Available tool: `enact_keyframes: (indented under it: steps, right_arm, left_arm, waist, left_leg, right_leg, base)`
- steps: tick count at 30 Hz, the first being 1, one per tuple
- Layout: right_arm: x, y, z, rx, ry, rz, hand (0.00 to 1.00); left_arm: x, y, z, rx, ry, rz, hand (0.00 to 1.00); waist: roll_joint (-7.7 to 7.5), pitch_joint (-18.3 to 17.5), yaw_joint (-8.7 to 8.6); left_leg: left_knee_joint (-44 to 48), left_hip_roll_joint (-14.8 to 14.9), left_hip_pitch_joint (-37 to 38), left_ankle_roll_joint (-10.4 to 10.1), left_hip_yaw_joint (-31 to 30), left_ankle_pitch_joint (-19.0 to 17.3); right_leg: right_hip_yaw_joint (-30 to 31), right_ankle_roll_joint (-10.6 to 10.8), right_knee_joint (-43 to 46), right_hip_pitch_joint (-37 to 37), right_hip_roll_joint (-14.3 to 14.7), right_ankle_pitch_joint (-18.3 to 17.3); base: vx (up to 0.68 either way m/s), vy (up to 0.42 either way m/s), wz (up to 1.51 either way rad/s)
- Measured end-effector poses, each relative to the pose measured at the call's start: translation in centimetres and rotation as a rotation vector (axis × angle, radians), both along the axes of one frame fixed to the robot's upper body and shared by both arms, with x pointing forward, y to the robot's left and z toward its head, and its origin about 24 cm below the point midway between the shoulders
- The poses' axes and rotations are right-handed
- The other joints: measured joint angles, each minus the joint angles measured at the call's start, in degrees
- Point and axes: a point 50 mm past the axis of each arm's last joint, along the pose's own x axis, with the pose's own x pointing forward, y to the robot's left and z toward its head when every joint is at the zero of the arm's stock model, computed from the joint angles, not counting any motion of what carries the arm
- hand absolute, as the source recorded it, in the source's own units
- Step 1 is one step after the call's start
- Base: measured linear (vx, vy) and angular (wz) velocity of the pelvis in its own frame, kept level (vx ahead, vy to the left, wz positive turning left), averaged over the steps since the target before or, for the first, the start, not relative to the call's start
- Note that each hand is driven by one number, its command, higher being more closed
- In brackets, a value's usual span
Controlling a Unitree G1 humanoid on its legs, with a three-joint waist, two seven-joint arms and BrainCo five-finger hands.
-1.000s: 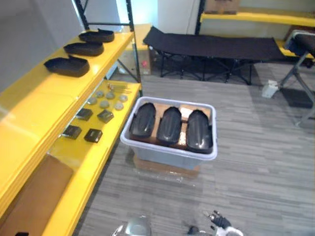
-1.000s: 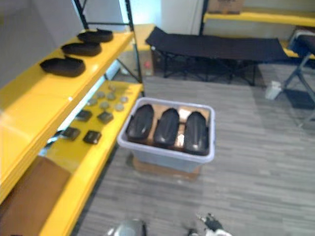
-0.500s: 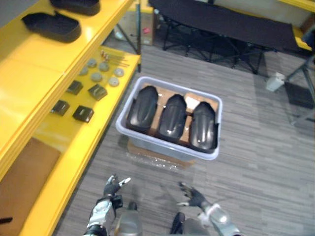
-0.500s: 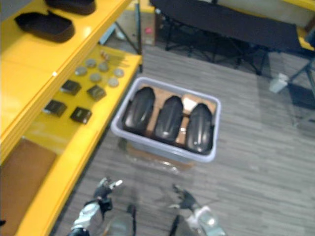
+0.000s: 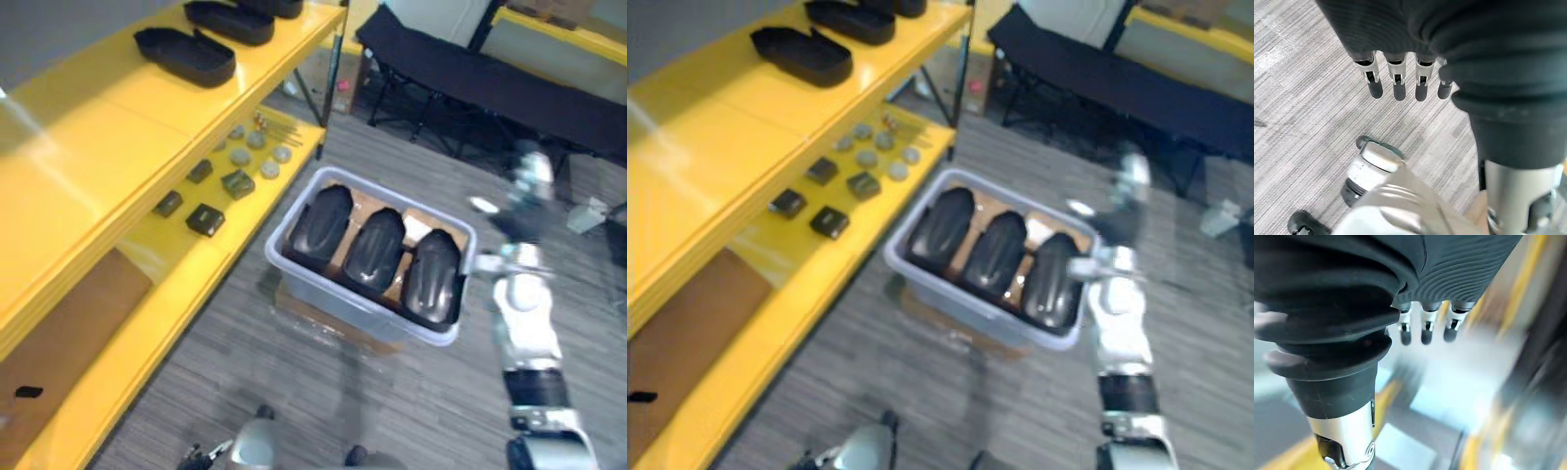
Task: Walk over and take plastic housings, then place them on the shelf
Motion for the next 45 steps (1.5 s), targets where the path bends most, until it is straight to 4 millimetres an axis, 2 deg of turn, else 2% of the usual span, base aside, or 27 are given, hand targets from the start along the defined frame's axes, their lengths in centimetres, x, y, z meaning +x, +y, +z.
enact_keyframes:
  steps: [3, 4, 6, 10, 11, 12, 13, 14, 15, 16, 17, 18, 20, 22, 23, 24, 25, 26, 27, 28, 29, 31, 33, 36, 39, 41, 45]
  right_arm:
    - [-0.8, -2.4, -2.3, 0.106, 0.074, -0.110, 0.00]
    - [-1.2, -3.5, -3.7, 0.171, 0.114, -0.155, 0.00]
    - [-1.3, -3.7, -4.4, 0.178, 0.144, -0.168, 0.00]
    - [-2.1, -3.9, -5.3, 0.184, 0.156, -0.163, 0.00]
    - [-2.4, -3.9, -5.9, 0.190, 0.170, -0.165, 0.00]
    - [-3.0, -4.0, -6.7, 0.204, 0.189, -0.179, 0.00]
    - [-3.5, -4.3, -7.1, 0.212, 0.199, -0.195, 0.00]
    - [-4.5, -4.7, -8.0, 0.233, 0.215, -0.230, 0.00]
    - [-5.6, -5.1, -9.4, 0.256, 0.258, -0.264, 0.00]
    - [-6.2, -5.3, -10.0, 0.263, 0.283, -0.278, 0.00]
    - [-7.0, -5.5, -11.0, 0.273, 0.322, -0.292, 0.00]
    - [-7.3, -5.6, -11.6, 0.277, 0.342, -0.290, 0.00]
    - [-7.5, -5.8, -11.8, 0.285, 0.337, -0.306, 0.00]
    - [-7.9, -6.2, -11.9, 0.295, 0.332, -0.330, 0.00]
    - [-8.2, -6.5, -12.0, 0.301, 0.331, -0.348, 0.00]
    - [-8.1, -6.7, -11.9, 0.310, 0.323, -0.360, 0.00]
    - [-8.1, -6.7, -11.8, 0.311, 0.319, -0.363, 0.00]
    - [-7.7, -6.8, -11.4, 0.310, 0.304, -0.364, 0.00]
    - [-7.6, -6.9, -11.2, 0.309, 0.299, -0.369, 0.00]
    - [-7.4, -7.3, -10.6, 0.306, 0.281, -0.392, 0.00]
    - [-6.8, -7.8, -9.6, 0.309, 0.245, -0.418, 0.00]
    - [-6.9, -8.6, -8.9, 0.334, 0.214, -0.490, 0.00]
    - [-7.1, -8.5, -9.3, 0.368, 0.217, -0.516, 0.00]
    - [-7.7, -8.7, -9.6, 0.398, 0.209, -0.573, 0.00]
    - [-8.7, -8.6, -10.3, 0.430, 0.211, -0.615, 0.00]
    - [-9.4, -8.2, -11.1, 0.436, 0.229, -0.618, 0.00]
    - [-9.5, -6.9, -12.4, 0.476, 0.249, -0.598, 0.00]
  left_arm:
    - [-0.2, -0.2, 0.0, -0.010, -0.015, -0.001, 0.00]
    - [-0.5, -0.2, 0.0, -0.011, -0.028, 0.017, 0.00]
    - [-0.9, -0.2, 0.0, -0.009, -0.037, 0.030, 0.00]
    - [-1.5, 0.3, 0.1, 0.001, -0.046, 0.064, 0.00]
    - [-1.4, 0.6, 0.2, 0.018, -0.047, 0.053, 0.00]
    - [-1.4, 0.9, 0.3, 0.034, -0.043, 0.037, 0.00]
    - [-1.4, 1.0, 0.3, 0.040, -0.041, 0.028, 0.00]
    - [-1.6, 0.9, 0.3, 0.038, -0.033, 0.023, 0.00]
    - [-1.7, 1.0, 0.3, 0.039, -0.026, 0.021, 0.00]
    - [-1.7, 1.2, 0.4, 0.044, -0.029, 0.021, 0.00]
    - [-1.7, 1.8, 0.6, 0.054, -0.033, 0.029, 0.00]
    - [-1.7, 2.4, 0.7, 0.063, -0.032, 0.044, 0.00]
    - [-1.7, 3.4, 1.0, 0.071, -0.040, 0.107, 0.00]
    - [-2.0, 4.2, 1.2, 0.075, -0.043, 0.161, 0.00]
    - [-2.2, 4.5, 1.2, 0.072, -0.048, 0.198, 0.00]
    - [-2.4, 4.6, 1.2, 0.064, -0.054, 0.232, 0.00]
    - [-2.4, 4.6, 1.2, 0.059, -0.057, 0.241, 0.00]
    - [-2.4, 4.4, 1.2, 0.053, -0.057, 0.245, 0.00]
    - [-2.4, 4.2, 1.1, 0.049, -0.056, 0.244, 0.00]
    - [-1.8, 3.6, 1.0, 0.032, -0.066, 0.247, 0.00]
    - [-1.2, 2.0, 0.6, -0.014, -0.079, 0.247, 0.00]
    - [-0.6, -0.5, 0.0, -0.084, -0.084, 0.222, 0.00]
    - [-0.5, -1.0, -0.1, -0.097, -0.082, 0.199, 0.00]
    - [0.4, -1.1, 0.1, -0.092, -0.115, 0.182, 0.00]
    - [2.3, -0.8, 0.7, -0.074, -0.169, 0.126, 0.00]
    - [3.9, -0.4, 1.3, -0.066, -0.225, 0.114, 0.00]
    - [5.6, -0.4, 2.0, -0.062, -0.279, 0.064, 0.00]
  waist:
    - [0.07, 0.28, -0.35]
    - [0.61, 0.09, -0.34]
    - [0.54, 0.13, -0.13]
    - [-0.83, 0.71, -0.15]
    - [-1.82, 1.17, -0.16]
    - [-2.58, 1.32, -0.34]
    - [-2.76, 1.23, -0.32]
    - [-2.17, 1.09, -0.30]
    - [-1.06, 0.86, -0.77]
    - [-0.66, 0.58, -1.04]
    - [0.27, 0.02, -1.43]
    - [0.86, -0.53, -1.57]
    - [0.47, -0.82, -1.48]
    - [0.54, -1.04, -1.77]
    - [-0.10, -1.51, -1.57]
    - [-0.79, -2.03, -1.08]
    - [-1.08, -2.34, -1.03]
    - [-1.52, -2.46, -1.00]
    - [-1.87, -2.64, -1.06]
    - [-1.43, -2.31, -1.02]
    - [1.01, -1.13, -1.15]
    - [4.49, 0.29, -2.01]
    - [4.75, 0.32, -2.04]
    - [4.21, 1.47, -3.24]
    - [2.90, 4.82, -3.52]
    - [2.78, 6.32, -4.00]
    - [3.05, 8.59, -4.96]
  left_leg:
    - [-3.54, -0.44, 0.79, 0.00, 0.56, 2.05]
    - [-4.93, 1.07, 0.52, -0.09, 3.48, 2.87]
    - [-5.94, 1.70, 0.55, -0.36, 4.56, 3.50]
    - [-6.00, 1.26, 0.58, 0.04, 5.40, 3.81]
    - [-4.26, 0.39, 0.29, 0.92, 5.31, 2.69]
    - [0.47, -0.48, -1.35, 1.88, 5.36, -0.02]
    - [3.37, -0.90, -2.27, 2.29, 5.36, -1.85]
    - [7.87, -0.81, -3.46, 2.77, 4.44, -5.27]
    - [10.29, -0.63, -3.23, 3.04, 2.81, -6.88]
    - [10.68, -0.34, -2.91, 3.41, 1.86, -7.26]
    - [11.14, 0.80, -2.27, 3.78, 0.19, -7.90]
    - [10.89, 1.61, -2.25, 3.87, -0.99, -8.18]
    - [10.12, 2.49, -1.18, 3.96, -1.81, -8.84]
    - [9.22, 3.35, 0.39, 3.40, -3.01, -9.10]
    - [8.77, 3.34, 1.19, 2.67, -2.98, -9.36]
    - [8.79, 3.18, 1.79, 1.88, -2.76, -9.68]
    - [8.99, 3.07, 1.62, 1.44, -2.62, -9.91]
    - [9.90, 2.69, 1.13, 0.24, -2.54, -10.62]
    - [10.77, 2.29, 0.43, -0.46, -2.30, -11.04]
    - [12.80, 2.79, -1.21, -2.02, -0.82, -12.04]
    - [14.63, 4.63, -2.88, -2.44, 0.47, -12.15]
    - [12.52, 7.05, -3.58, -2.67, 3.85, -11.60]
    - [9.24, 7.08, -3.19, -3.21, 5.32, -9.50]
    - [5.98, 6.40, -2.75, -2.91, 6.48, -7.44]
    - [5.71, 5.77, -2.55, -2.62, 8.37, -7.14]
    - [5.86, 5.17, -4.23, -2.03, 9.00, -6.76]
    - [6.39, 4.78, -6.05, -1.87, 10.49, -6.65]
  right_leg:
    - [-0.34, 0.71, -0.49, -0.38, -0.76, -1.72]
    - [0.08, 0.34, 0.42, -2.15, -0.23, -1.91]
    - [1.17, 0.27, 0.43, -3.13, 0.19, -1.84]
    - [1.69, 0.89, 0.36, -3.88, -0.41, -2.24]
    - [1.46, 2.02, 1.74, -3.86, -1.63, -3.23]
    - [1.14, 3.93, 4.15, -3.89, -3.22, -4.73]
    - [1.08, 4.97, 5.47, -3.86, -4.00, -5.39]
    - [1.84, 5.01, 10.15, -3.96, -4.59, -4.99]
    - [3.38, 4.74, 15.64, -4.79, -4.78, -3.30]
    - [4.49, 4.05, 18.63, -5.64, -4.61, -1.90]
    - [6.65, 2.34, 21.24, -7.74, -3.57, -2.50]
    - [7.87, 1.07, 19.82, -8.82, -2.23, -5.12]
    - [9.09, -0.30, 17.11, -10.44, -1.36, -5.94]
    - [11.32, -0.46, 14.41, -10.98, 0.14, -5.86]
    - [11.71, -0.19, 12.82, -11.43, 0.26, -5.65]
    - [11.48, 0.84, 10.20, -11.51, 0.41, -4.43]
    - [11.16, 1.00, 8.54, -11.43, 0.64, -3.18]
    - [10.40, 0.55, 5.22, -10.77, 1.35, 1.42]
    - [10.29, 0.17, 4.27, -10.58, 1.49, 4.38]
    - [8.58, 0.49, 2.06, -9.47, 1.60, 3.09]
    - [7.20, 0.05, 0.66, -9.08, 2.90, 3.59]
    - [5.58, -0.31, 0.12, -9.85, 4.10, 3.84]
    - [5.66, -0.55, 0.02, -10.88, 3.90, 4.00]
    - [6.16, -0.80, -0.03, -12.33, 3.30, 4.19]
    - [8.02, -0.63, -0.99, -13.01, 2.77, 5.33]
    - [8.78, -0.35, -1.64, -14.76, 2.27, 6.36]
    - [10.56, -0.26, -2.23, -17.11, 2.00, 7.79]
  base:
    - [-0.14, -0.043, -0.04]
    - [-0.18, -0.041, -0.17]
    - [-0.11, -0.028, -0.23]
    - [0.00, 0.030, -0.02]
    - [0.07, 0.109, 0.22]
    - [0.07, 0.125, 0.24]
    - [0.11, 0.144, 0.25]
    - [0.15, 0.186, 0.38]
    - [0.15, 0.204, 0.47]
    - [0.14, 0.227, 0.58]
    - [0.15, 0.192, 0.48]
    - [0.16, 0.158, 0.42]
    - [0.19, 0.056, 0.26]
    - [0.22, -0.060, 0.33]
    - [0.21, -0.149, 0.26]
    - [0.17, -0.159, 0.19]
    - [0.17, -0.205, 0.17]
    - [0.12, -0.186, 0.21]
    - [0.15, -0.270, 0.24]
    - [0.08, -0.256, 0.24]
    - [0.06, -0.258, 0.36]
    - [0.00, -0.145, 0.33]
    - [0.01, -0.076, 0.02]
    - [0.01, -0.025, -0.07]
    - [-0.05, 0.070, -0.27]
    - [-0.07, 0.063, -0.17]
    - [-0.05, 0.044, -0.19]
